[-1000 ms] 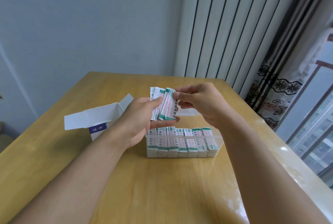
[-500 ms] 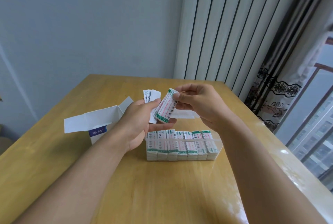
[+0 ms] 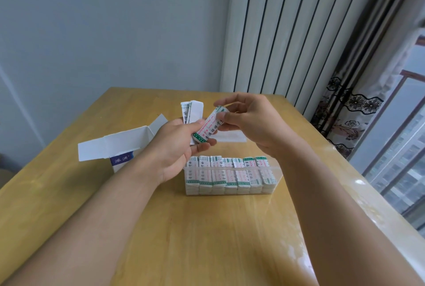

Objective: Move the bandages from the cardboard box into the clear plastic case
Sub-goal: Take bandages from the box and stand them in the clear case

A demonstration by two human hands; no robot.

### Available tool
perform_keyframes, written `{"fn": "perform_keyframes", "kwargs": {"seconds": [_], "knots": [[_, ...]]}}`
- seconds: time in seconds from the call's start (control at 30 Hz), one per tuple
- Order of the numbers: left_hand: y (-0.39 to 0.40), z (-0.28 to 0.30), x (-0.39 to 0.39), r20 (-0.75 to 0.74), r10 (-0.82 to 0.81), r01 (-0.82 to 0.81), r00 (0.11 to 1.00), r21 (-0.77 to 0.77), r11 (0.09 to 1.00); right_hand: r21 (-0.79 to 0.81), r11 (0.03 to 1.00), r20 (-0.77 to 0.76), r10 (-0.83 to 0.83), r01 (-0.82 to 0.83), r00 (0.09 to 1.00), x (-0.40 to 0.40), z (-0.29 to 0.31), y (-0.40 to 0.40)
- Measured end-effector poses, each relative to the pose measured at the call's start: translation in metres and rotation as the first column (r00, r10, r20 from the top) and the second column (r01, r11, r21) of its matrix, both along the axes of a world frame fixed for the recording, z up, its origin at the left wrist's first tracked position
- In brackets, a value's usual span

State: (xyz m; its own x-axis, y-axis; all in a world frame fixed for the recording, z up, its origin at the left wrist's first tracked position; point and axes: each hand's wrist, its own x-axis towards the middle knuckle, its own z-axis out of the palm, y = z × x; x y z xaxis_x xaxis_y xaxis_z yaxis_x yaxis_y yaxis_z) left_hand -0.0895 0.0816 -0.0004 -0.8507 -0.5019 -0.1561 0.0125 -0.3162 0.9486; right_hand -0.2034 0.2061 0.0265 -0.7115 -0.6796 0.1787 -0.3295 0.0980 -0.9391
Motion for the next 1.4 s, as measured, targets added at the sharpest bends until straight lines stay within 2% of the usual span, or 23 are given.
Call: {"fn": "perform_keyframes", "kwargs": {"seconds": [0.2, 0.33, 0.4, 0.5, 0.57, 0.83, 1.13, 1.23, 1.4], "knots": [[0.001, -0.002, -0.002, -0.028, 0.024, -0.024, 0.999, 0.031, 0.999, -0.059, 0.998, 0.048, -0.020, 0.023, 0.999, -0.002, -0.003, -0.003], [0.001, -0.011, -0.007, -0.018, 0.073, -0.076, 0.997, -0.241, 0.968, -0.026, 1.000, 0.071, -0.016, 0.018, 0.997, -0.021, 0.006, 0.017], [-0.001, -0.014, -0.009, -0.021, 0.091, -0.093, 0.996, -0.300, 0.949, 0.090, 0.996, 0.051, 0.004, -0.008, 0.999, -0.030, 0.008, 0.031], [-0.003, -0.016, -0.009, -0.031, 0.089, -0.094, 0.996, -0.280, 0.955, 0.360, 0.932, -0.022, 0.052, -0.040, 0.998, -0.036, 0.000, 0.037], [-0.003, -0.017, -0.009, -0.032, 0.086, -0.091, 0.996, -0.269, 0.959, 0.429, 0.900, 0.000, 0.082, -0.074, 0.997, -0.037, -0.008, 0.033], [-0.005, -0.018, -0.011, -0.045, 0.072, -0.081, 0.996, -0.258, 0.963, 0.489, 0.858, 0.060, 0.144, -0.155, 0.988, -0.039, -0.024, 0.022], [-0.006, -0.020, -0.011, -0.054, 0.059, -0.071, 0.997, -0.255, 0.964, 0.557, 0.809, 0.038, 0.202, -0.189, 0.979, -0.038, -0.032, 0.014], [-0.006, -0.019, -0.010, -0.053, 0.054, -0.066, 0.997, -0.259, 0.964, 0.586, 0.792, -0.007, 0.214, -0.170, 0.977, -0.036, -0.031, 0.014], [-0.005, -0.018, -0.009, -0.050, 0.053, -0.065, 0.997, -0.258, 0.964, 0.684, 0.729, -0.213, 0.218, -0.014, 0.953, -0.032, -0.029, 0.012]]}}
